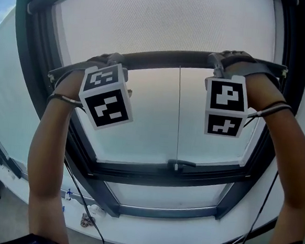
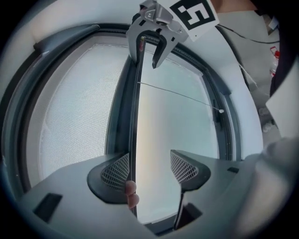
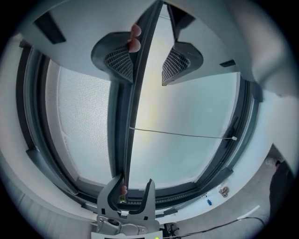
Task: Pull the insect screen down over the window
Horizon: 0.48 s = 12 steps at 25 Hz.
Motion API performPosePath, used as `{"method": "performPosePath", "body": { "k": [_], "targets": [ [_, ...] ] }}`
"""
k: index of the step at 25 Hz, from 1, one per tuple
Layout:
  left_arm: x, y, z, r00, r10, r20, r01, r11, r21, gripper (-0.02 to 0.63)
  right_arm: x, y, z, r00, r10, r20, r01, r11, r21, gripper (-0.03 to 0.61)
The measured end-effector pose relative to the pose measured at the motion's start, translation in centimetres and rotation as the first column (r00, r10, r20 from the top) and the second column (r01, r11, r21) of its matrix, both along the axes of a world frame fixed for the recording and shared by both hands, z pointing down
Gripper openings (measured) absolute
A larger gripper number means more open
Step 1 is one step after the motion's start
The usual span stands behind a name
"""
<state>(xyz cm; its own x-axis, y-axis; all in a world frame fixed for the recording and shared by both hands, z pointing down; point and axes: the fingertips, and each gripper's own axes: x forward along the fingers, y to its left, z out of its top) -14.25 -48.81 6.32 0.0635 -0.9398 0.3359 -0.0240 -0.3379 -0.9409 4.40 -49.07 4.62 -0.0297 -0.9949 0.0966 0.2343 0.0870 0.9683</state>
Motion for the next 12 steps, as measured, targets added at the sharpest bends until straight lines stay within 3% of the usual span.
{"method": "performPosePath", "body": {
  "k": [12],
  "targets": [
    [0.0, 0.3, 3.3, 1.000, 0.009, 0.009, -0.009, 0.999, -0.037, 0.279, 0.1, 0.2, 3.7, 0.999, -0.023, 0.027, 0.024, 0.999, -0.032, 0.193]
  ]
}}
